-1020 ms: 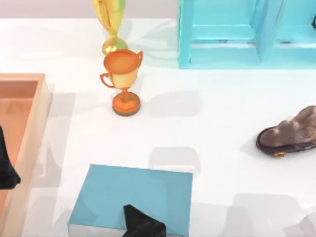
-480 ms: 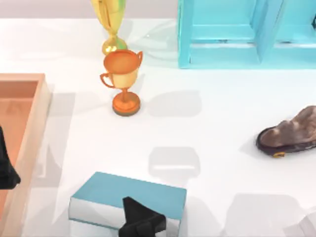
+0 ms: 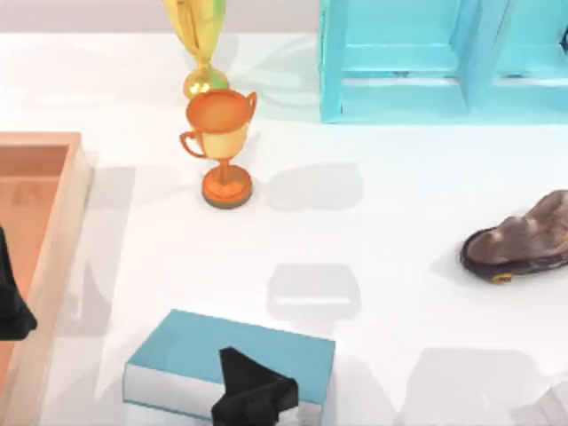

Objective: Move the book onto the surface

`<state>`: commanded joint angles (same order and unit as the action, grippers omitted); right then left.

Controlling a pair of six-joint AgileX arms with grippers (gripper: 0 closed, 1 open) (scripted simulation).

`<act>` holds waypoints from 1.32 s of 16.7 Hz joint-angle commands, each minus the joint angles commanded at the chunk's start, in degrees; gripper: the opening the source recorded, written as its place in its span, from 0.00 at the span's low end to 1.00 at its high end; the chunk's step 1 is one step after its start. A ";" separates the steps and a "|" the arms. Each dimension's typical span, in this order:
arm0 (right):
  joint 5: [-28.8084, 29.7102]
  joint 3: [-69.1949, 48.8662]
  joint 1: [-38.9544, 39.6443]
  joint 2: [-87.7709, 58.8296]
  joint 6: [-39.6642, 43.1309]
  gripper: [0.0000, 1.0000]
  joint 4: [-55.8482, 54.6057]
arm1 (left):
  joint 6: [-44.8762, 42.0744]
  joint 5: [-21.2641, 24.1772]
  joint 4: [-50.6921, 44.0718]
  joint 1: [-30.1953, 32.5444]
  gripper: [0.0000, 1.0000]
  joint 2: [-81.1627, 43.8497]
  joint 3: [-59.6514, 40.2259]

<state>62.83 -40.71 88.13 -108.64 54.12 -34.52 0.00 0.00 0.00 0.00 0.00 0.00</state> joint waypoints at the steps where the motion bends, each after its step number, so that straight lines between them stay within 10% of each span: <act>1: -0.01 -0.03 0.03 0.00 -0.06 1.00 0.06 | 0.00 0.00 0.00 0.00 1.00 0.00 0.00; 11: -1.07 -9.72 12.66 -1.73 -26.15 1.00 29.07 | 0.00 0.00 0.00 0.00 1.00 0.00 0.00; 22: 10.66 -25.39 24.48 -7.82 -62.28 1.00 76.47 | 0.00 0.00 0.00 0.00 1.00 0.00 0.00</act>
<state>73.49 -66.10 112.60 -116.46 -8.16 41.96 0.00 0.00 0.00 0.00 0.00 0.00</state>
